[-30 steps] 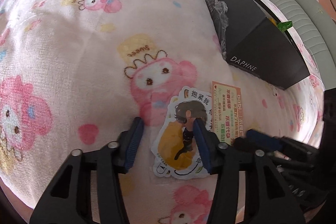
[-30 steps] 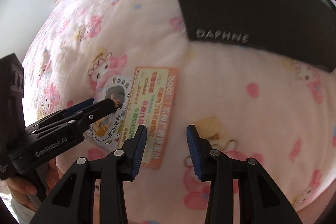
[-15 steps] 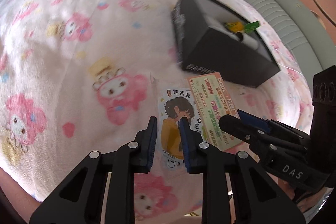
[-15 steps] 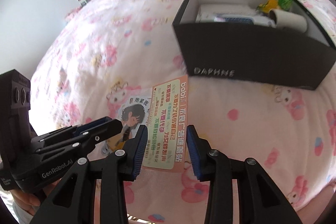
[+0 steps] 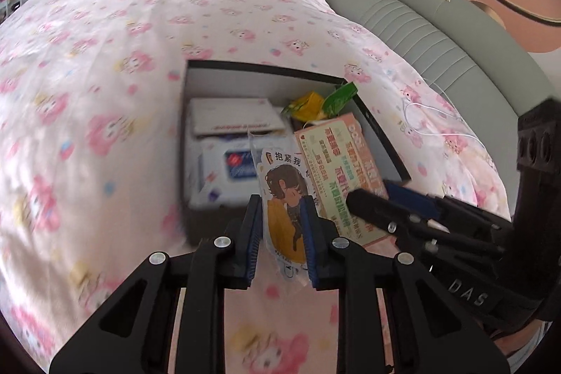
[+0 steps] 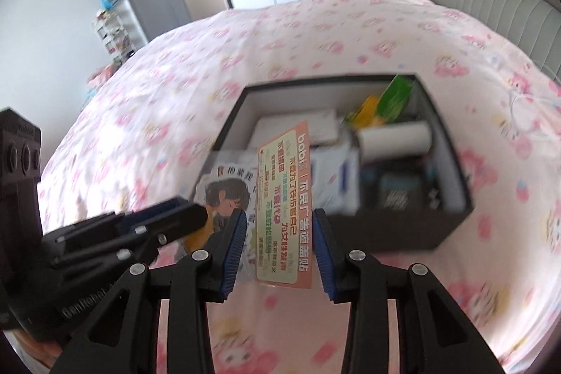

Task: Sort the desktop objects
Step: 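Carry the sticker in the left gripper while the right gripper carries the card into the box, then open both grippers to drop the sticker and card onto the envelope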

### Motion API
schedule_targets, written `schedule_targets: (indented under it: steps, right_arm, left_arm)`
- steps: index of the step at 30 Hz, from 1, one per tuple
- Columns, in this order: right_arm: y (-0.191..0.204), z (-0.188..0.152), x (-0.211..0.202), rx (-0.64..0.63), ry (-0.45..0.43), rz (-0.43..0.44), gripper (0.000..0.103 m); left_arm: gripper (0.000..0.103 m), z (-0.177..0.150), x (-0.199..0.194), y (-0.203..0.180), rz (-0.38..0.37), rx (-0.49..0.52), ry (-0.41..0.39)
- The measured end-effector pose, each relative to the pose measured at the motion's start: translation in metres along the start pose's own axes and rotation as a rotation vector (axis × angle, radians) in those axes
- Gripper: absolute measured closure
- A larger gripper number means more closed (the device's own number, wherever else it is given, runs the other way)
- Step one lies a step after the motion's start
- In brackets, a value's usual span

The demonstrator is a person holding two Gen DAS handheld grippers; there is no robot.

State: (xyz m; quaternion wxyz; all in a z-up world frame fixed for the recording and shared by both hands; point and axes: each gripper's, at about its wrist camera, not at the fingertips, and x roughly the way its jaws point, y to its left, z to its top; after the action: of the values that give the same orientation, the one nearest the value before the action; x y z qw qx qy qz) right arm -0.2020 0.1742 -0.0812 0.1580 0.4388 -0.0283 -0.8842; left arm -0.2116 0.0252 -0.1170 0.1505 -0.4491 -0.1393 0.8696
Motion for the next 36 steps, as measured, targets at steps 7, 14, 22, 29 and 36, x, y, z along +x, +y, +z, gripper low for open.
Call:
schedule_targets:
  steps: [7, 14, 22, 29, 36]
  right_arm:
    - [-0.023, 0.028, 0.049, 0.036, 0.039, -0.022, 0.069]
    - [-0.030, 0.045, 0.106, 0.063, 0.105, -0.039, 0.069]
    - [-0.030, 0.050, 0.124, 0.056, 0.103, -0.170, 0.068]
    - [-0.031, 0.064, 0.109, 0.060, 0.088, -0.194, 0.067]
    - [-0.017, 0.072, 0.060, 0.043, 0.017, -0.192, 0.067]
  left_arm:
    - [0.082, 0.034, 0.045, 0.004, 0.045, 0.006, 0.026]
    - [0.082, 0.053, 0.083, 0.031, 0.090, -0.020, 0.063]
    - [0.060, 0.073, 0.079, 0.041, 0.109, -0.037, 0.018]
    - [0.060, 0.089, 0.075, 0.034, 0.156, -0.021, -0.003]
    - [0.053, 0.090, 0.025, 0.023, 0.155, -0.024, -0.086]
